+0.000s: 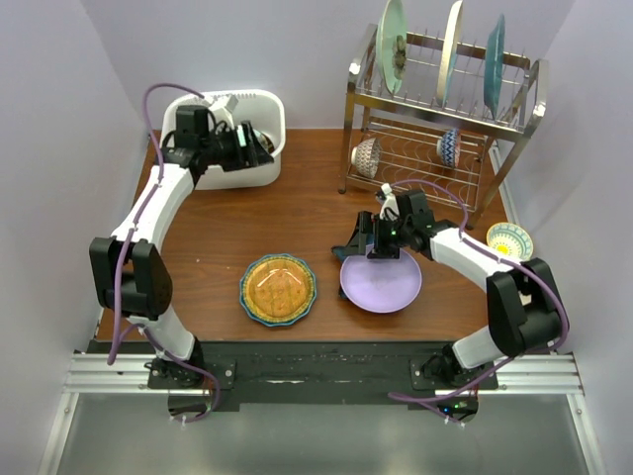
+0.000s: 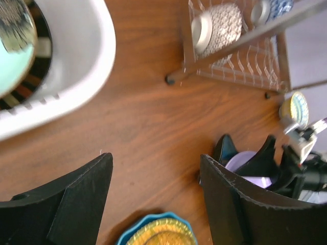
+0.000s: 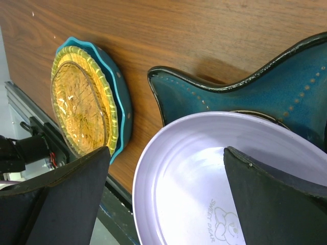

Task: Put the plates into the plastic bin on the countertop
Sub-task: Pick up the plate at the center of the board.

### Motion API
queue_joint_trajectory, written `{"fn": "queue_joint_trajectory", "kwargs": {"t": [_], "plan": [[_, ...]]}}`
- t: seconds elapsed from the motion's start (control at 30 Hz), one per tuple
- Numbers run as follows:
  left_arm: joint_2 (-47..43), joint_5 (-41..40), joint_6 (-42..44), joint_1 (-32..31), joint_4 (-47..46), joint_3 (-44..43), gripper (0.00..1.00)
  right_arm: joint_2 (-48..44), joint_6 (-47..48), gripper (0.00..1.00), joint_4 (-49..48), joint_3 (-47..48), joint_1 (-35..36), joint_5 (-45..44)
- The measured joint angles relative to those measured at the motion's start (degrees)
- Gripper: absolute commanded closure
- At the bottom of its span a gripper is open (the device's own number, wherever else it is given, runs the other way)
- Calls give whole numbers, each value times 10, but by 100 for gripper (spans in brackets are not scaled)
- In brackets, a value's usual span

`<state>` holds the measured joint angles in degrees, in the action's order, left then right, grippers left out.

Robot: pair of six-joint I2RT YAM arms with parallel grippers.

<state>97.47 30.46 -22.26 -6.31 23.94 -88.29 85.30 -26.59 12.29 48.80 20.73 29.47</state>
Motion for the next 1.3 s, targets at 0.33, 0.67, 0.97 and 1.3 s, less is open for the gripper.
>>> {"fn": "queue_joint_trajectory", "kwargs": {"t": [0.33, 0.67, 0.97, 1.3], "plan": [[0, 0, 23, -71, 23, 47, 28, -17, 1, 3, 16, 11, 0, -3], [31, 7, 19, -150, 5, 88, 30, -90, 13, 3, 72, 33, 0, -63], [78, 26, 3, -221, -31, 94, 33, -154, 22, 2, 123, 34, 0, -159], [129, 43, -2, -283, -48, 94, 37, -175, 20, 2, 164, 26, -9, -223]]}}
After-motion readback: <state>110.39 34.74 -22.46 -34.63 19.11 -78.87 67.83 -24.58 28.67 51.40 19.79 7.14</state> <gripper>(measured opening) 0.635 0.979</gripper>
